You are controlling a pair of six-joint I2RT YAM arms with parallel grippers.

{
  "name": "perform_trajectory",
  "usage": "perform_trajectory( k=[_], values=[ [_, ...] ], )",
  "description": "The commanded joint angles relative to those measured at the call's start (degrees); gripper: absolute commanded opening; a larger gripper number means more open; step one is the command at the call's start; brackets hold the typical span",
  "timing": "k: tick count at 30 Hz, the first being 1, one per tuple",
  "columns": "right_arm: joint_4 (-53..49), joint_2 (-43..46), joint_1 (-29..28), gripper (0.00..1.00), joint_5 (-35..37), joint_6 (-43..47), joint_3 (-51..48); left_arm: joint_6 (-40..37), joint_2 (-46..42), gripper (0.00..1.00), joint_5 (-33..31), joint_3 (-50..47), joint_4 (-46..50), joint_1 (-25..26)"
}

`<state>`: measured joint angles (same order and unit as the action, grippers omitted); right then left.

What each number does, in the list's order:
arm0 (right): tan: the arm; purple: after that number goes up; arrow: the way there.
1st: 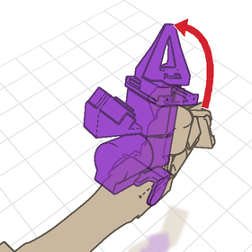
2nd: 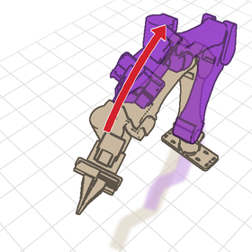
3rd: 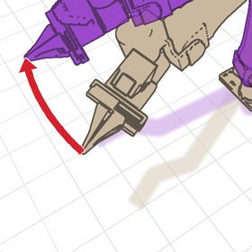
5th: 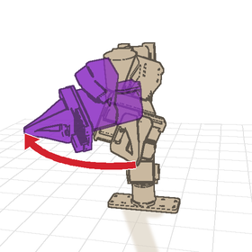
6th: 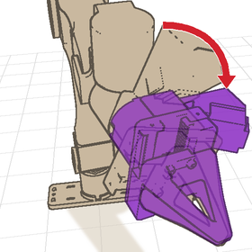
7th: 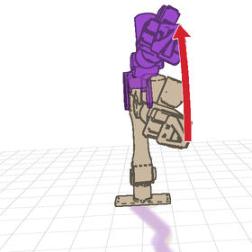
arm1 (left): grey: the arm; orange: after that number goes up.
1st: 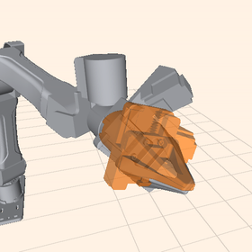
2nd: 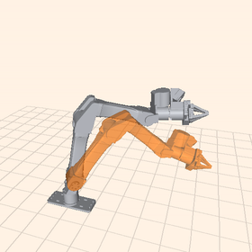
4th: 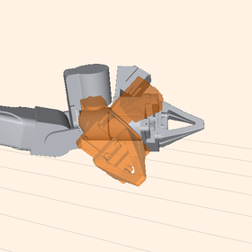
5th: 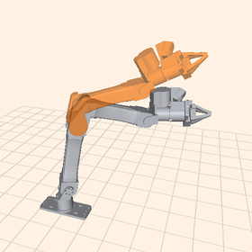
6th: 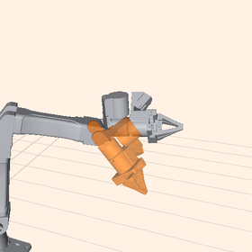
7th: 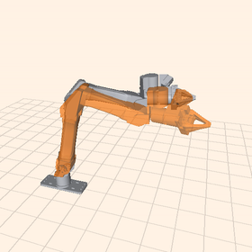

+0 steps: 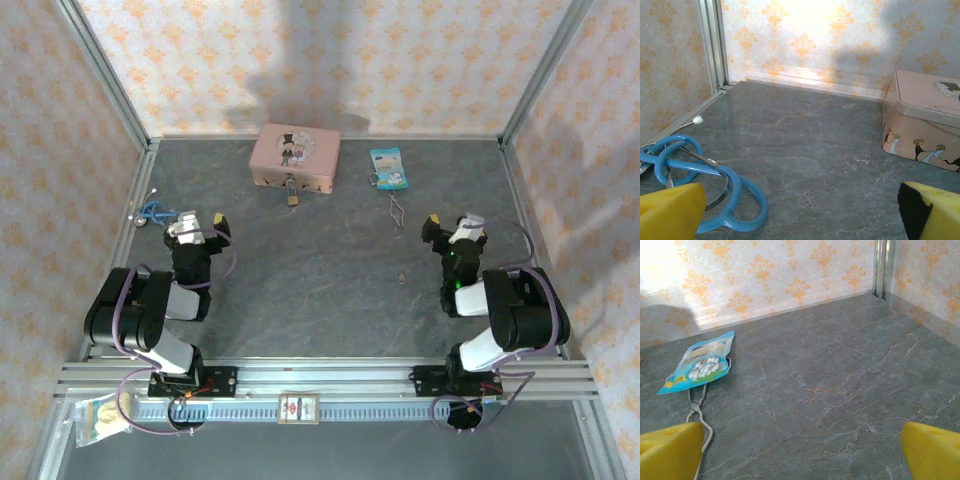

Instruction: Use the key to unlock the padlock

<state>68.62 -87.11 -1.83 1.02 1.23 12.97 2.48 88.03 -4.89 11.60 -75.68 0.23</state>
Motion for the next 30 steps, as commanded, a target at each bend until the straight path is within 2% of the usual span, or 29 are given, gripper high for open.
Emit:
perform_trajectory(
  k=[1,27,30],
  values=[
    [1.93,0.13,-0.30,1.00,-0.13,0.94,0.30,-0.95,-0.05,0.99,0.58,0.79,0.09,-0.25],
    [2.14,0.26,-0.29,1.00,0.00,0.94,0.15,-0.90,-0.03,0.99,0.75,0.84,0.10,-0.29],
    [-3.65,3.03,-1.15,1.00,3.64,0.53,2.15,-0.94,-0.05,0.99,0.75,0.73,0.05,-0.31]
  ],
)
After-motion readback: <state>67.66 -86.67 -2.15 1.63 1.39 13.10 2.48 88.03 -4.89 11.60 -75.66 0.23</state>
